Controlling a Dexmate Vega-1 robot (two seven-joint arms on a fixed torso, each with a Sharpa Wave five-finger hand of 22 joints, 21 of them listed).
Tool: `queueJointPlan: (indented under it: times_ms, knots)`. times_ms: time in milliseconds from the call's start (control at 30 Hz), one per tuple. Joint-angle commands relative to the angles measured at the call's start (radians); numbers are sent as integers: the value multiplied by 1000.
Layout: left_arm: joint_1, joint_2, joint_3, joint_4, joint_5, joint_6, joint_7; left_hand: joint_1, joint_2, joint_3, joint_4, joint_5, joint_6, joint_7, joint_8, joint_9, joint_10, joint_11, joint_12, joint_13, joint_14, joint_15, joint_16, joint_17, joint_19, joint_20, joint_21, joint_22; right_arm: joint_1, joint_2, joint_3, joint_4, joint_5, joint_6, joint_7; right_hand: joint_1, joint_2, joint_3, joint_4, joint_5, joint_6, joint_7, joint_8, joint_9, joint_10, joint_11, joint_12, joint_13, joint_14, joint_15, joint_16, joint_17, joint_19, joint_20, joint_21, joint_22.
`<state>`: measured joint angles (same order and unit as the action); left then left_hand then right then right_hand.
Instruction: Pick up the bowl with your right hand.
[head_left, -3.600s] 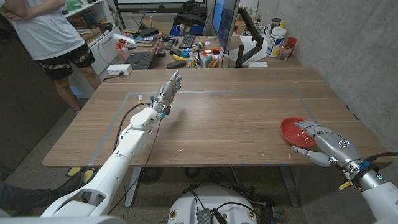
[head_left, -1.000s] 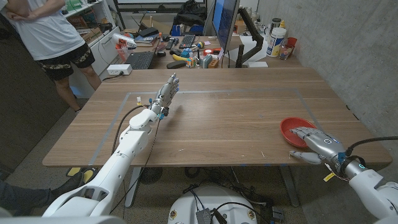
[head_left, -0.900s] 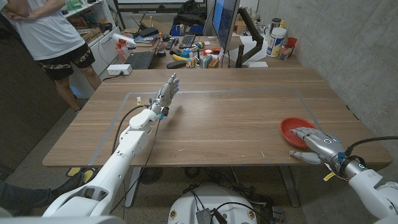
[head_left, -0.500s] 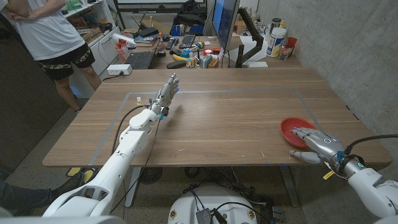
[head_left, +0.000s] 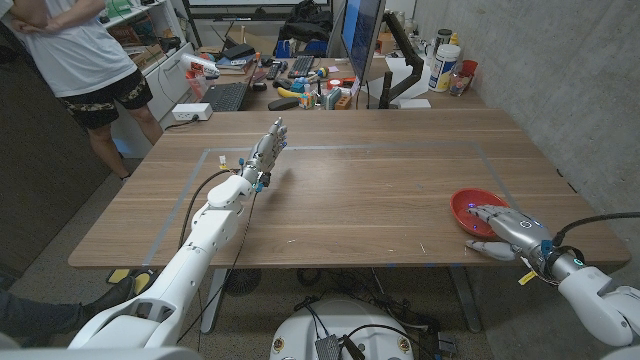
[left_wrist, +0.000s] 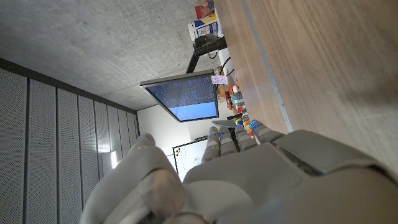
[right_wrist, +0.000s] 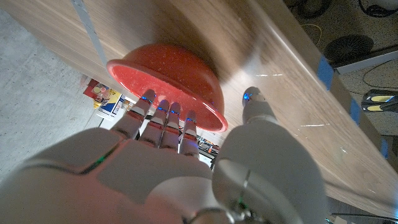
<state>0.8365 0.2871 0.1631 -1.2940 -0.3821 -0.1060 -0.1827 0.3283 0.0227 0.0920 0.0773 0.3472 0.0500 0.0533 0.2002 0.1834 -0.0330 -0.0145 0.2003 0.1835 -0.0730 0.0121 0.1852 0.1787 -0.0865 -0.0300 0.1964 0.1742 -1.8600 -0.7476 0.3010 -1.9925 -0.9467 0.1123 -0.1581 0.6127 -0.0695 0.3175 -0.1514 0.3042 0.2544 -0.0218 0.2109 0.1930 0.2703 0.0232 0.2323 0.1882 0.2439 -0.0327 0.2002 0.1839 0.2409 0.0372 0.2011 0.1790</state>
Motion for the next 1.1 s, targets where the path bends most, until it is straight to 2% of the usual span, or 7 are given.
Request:
queueJointPlan:
  times_ms: [33,267,433,567,833,967,1100]
  knots:
    - [-3,-7,-2,18,-2,-10,-3,10,3,-1,0,0,2,4,-2,4,-9,-2,-1,5,-8,2,2,5,-8,4,3,6,13,-21,-17,11,8,-22,0,14,3,5,7,8,19,-3,9,4,15,-1,6,3,16,-4,6,3,14,-4,8,3]
    - [-3,-8,-5,18,-2,-13,-2,11,3,-2,0,0,3,4,-2,4,-9,-4,-1,5,-8,3,2,5,-9,5,3,6,19,-34,-30,21,8,-29,-11,28,7,11,5,12,48,-14,16,4,45,-9,15,3,38,-7,9,3,29,-10,11,3]
    - [-2,-8,-6,16,-1,-14,0,11,4,-4,0,0,3,5,-2,4,-11,-4,-1,5,-8,3,2,6,-10,5,3,6,24,-42,-40,27,5,-41,-24,50,15,21,2,15,93,-29,27,6,82,-29,27,5,83,-18,17,5,71,-26,22,5]
    - [1,-8,-8,14,-2,-13,3,12,4,-5,0,0,2,4,-2,4,-12,-1,-2,5,-8,2,2,6,-9,5,3,6,26,-48,-45,28,5,-50,-30,63,19,27,2,16,138,-42,39,8,118,-28,39,7,120,-28,23,7,104,-39,30,6]
    - [2,-10,-8,17,-3,-15,5,12,5,-6,0,0,4,3,-2,4,-10,-2,-1,5,-8,3,2,6,-10,5,3,6,35,-57,-55,30,17,-61,-38,78,28,35,6,12,214,-62,59,12,187,-50,63,12,203,-44,40,10,168,-56,46,9]
    - [0,-13,-7,23,-3,-14,4,12,5,-7,0,0,4,2,-2,4,-11,-1,-1,5,-8,3,2,6,-9,5,3,6,43,-58,-61,38,27,-64,-51,62,39,32,24,2,268,-70,70,15,258,-60,87,15,265,-57,50,14,237,-63,66,11]
    - [-2,-14,-5,26,-2,-14,3,13,5,-8,0,0,3,1,-2,4,-11,-4,-1,5,-9,3,2,6,-9,6,3,6,46,-66,-65,47,35,-62,-59,60,43,32,27,-7,316,-85,84,21,305,-76,101,15,316,-71,58,13,290,-70,80,12]
